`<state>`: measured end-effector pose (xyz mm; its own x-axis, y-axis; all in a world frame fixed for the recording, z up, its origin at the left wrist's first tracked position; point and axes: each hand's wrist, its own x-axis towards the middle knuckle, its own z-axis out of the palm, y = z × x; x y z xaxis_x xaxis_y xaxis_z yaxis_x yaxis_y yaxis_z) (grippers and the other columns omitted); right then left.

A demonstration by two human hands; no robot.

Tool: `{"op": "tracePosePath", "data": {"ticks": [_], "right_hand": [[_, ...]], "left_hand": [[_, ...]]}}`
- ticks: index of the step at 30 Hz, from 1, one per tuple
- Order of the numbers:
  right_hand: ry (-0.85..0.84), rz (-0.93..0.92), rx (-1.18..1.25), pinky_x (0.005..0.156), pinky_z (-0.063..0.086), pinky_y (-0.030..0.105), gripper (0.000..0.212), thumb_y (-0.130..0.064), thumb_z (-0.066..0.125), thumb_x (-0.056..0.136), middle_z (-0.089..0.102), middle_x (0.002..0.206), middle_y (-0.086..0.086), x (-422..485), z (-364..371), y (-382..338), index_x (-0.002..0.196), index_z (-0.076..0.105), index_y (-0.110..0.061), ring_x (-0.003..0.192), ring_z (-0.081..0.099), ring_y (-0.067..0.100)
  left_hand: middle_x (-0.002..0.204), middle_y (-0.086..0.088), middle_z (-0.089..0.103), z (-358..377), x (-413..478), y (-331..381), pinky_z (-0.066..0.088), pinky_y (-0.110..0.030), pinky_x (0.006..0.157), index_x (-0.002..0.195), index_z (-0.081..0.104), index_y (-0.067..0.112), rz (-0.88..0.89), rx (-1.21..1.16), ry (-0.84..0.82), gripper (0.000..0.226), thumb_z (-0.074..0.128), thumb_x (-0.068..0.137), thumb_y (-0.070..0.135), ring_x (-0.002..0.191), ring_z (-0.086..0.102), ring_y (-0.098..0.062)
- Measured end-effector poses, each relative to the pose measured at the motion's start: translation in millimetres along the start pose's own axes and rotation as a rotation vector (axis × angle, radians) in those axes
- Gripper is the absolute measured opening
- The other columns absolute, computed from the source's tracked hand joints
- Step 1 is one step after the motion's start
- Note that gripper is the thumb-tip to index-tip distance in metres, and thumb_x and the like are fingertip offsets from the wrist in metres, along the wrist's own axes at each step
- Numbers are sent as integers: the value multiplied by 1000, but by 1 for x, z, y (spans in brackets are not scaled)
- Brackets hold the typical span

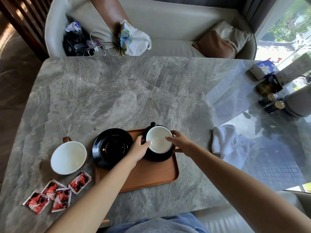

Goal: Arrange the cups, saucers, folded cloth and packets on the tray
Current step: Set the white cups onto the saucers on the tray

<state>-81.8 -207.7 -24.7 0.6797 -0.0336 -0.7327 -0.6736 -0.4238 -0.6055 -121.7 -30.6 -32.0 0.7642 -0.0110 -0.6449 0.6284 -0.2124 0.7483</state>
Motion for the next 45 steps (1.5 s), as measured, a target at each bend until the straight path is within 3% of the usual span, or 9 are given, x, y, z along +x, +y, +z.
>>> {"op": "tracePosePath", "data": {"ticks": [8, 13, 22, 29, 31, 35, 37, 41, 45], "right_hand": [[365, -537, -348, 95, 39, 32, 36, -17, 57, 86, 55, 128, 7, -9, 22, -34, 122, 53, -17, 120, 49, 22], [185, -772, -370, 96, 45, 36, 34, -10, 56, 86, 56, 125, 4, -20, 84, -69, 120, 54, -16, 114, 53, 21], [-218, -652, -499, 97, 44, 36, 41, -17, 58, 89, 60, 126, 15, -29, 218, -90, 128, 50, -7, 113, 58, 30], [-259, -546, -693, 89, 45, 38, 38, -21, 50, 92, 61, 123, 19, -26, 262, -88, 126, 51, -5, 109, 57, 33], [-247, -541, -733, 87, 47, 40, 38, -18, 50, 90, 62, 122, 17, -24, 263, -92, 126, 51, -6, 109, 58, 37], [-334, -496, -847, 55, 51, 30, 36, -14, 48, 89, 64, 113, 17, -19, 265, -100, 125, 49, -8, 89, 69, 35], [-397, -406, -827, 39, 51, 23, 37, -11, 44, 90, 62, 113, 18, -19, 268, -101, 127, 42, -8, 79, 72, 32], [-416, -301, -746, 42, 56, 28, 39, -8, 41, 89, 59, 114, 21, -19, 273, -102, 127, 39, -10, 78, 72, 36], [-463, -238, -679, 50, 57, 31, 38, -9, 41, 91, 58, 118, 22, -18, 273, -104, 129, 36, -10, 71, 71, 34]], "left_hand": [[147, -7, 40, -65, -19, -18, 28, -36, 112, 143, 31, 17, 189, 13, 186, 57, 54, 91, 25, 135, 36, -21], [146, -5, 41, -124, -35, -33, 29, -31, 110, 140, 36, 15, 285, 64, 397, 55, 56, 90, 24, 135, 38, -20], [136, -22, 47, -210, -74, -96, 34, -42, 107, 133, 43, 2, 98, 79, 801, 57, 65, 81, 14, 126, 43, -34], [143, -16, 43, -227, -61, -136, 33, -41, 110, 136, 39, 4, -58, -146, 569, 54, 59, 87, 17, 129, 42, -31], [136, -17, 49, -226, -52, -137, 37, -36, 99, 131, 44, 4, -89, -160, 512, 48, 58, 87, 16, 123, 48, -31], [113, -20, 58, -223, -38, -141, 50, -45, 87, 108, 48, 11, -134, -168, 466, 25, 56, 85, 10, 105, 56, -35], [122, -20, 52, -225, -35, -141, 55, -46, 77, 122, 43, 8, -176, -199, 454, 39, 52, 85, 9, 103, 53, -32], [145, -12, 31, -230, -33, -137, 50, -38, 70, 147, 15, 15, -267, -335, 393, 71, 50, 86, 5, 120, 41, -31], [144, -15, 32, -233, -40, -129, 52, -39, 76, 146, 16, 13, -281, -316, 380, 71, 50, 85, 3, 123, 42, -33]]}}
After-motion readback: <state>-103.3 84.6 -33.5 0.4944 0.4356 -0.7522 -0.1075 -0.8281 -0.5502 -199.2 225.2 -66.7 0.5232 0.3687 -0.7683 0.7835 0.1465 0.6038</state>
